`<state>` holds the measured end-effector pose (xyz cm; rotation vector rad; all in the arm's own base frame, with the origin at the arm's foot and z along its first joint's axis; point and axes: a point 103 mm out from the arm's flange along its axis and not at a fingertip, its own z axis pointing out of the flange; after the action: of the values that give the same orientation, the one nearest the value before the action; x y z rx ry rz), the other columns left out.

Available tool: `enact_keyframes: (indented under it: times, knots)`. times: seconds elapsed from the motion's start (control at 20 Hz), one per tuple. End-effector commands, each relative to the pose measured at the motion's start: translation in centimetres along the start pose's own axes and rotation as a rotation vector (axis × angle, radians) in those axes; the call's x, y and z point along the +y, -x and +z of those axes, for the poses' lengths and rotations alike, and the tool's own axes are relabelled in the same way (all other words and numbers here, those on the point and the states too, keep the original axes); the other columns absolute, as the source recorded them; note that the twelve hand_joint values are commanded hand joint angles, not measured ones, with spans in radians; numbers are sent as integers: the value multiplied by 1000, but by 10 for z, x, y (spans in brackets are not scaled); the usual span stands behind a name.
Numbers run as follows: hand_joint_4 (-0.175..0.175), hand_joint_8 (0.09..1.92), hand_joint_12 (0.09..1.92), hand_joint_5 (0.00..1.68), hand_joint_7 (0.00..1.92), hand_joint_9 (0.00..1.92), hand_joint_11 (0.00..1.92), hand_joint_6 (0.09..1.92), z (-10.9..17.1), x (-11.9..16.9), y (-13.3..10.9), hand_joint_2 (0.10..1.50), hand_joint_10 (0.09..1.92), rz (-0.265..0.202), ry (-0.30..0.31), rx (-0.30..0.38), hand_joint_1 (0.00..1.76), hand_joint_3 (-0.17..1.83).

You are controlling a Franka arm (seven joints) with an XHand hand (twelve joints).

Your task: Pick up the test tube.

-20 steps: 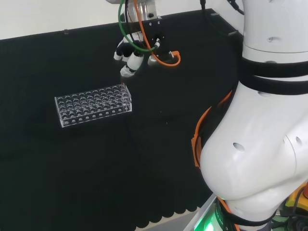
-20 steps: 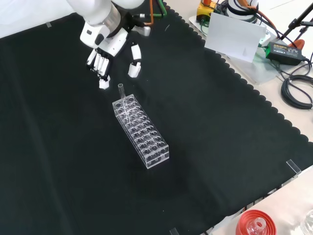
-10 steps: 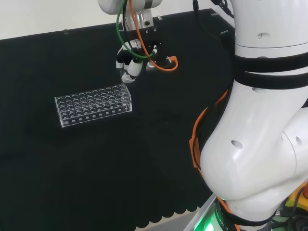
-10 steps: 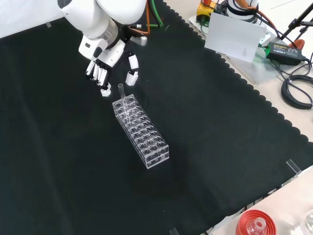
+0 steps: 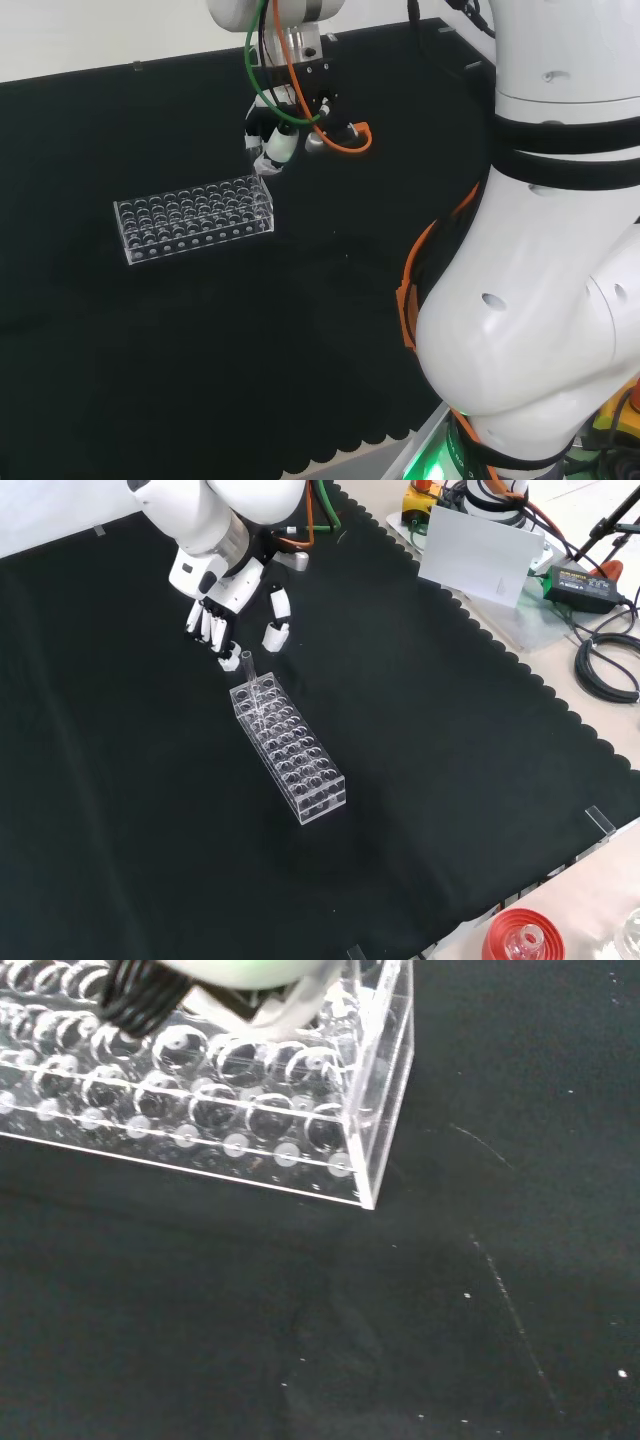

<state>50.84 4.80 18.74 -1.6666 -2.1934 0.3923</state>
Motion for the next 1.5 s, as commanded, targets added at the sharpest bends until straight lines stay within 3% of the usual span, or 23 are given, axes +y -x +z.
enact_keyframes:
  times: [0.05,0.55,0.95,1.1,1.2,1.4,1.5]
  knots:
    - [-89,746,1474,566,879,674,292,820,-1,3,-7,607,815,-12,14,9,1026,691]
    - [-135,705,1433,716,1047,816,401,846,3,13,-13,569,757,-11,4,3,1105,753]
    - [-173,607,1387,865,1255,956,500,809,-2,21,-15,563,686,-2,43,-14,1163,768]
    - [-175,582,1365,1110,1309,1041,548,744,-5,23,-17,811,647,6,68,-27,1224,401]
    - [-175,562,1330,1201,1301,1120,591,628,-6,24,-17,846,604,14,81,-41,1282,305]
    - [-175,527,1274,1296,1363,1263,684,561,-7,25,-20,677,545,12,89,-81,1317,577]
    - [-175,604,1257,1264,1393,1245,708,603,-7,26,-21,696,494,15,94,-93,1386,540]
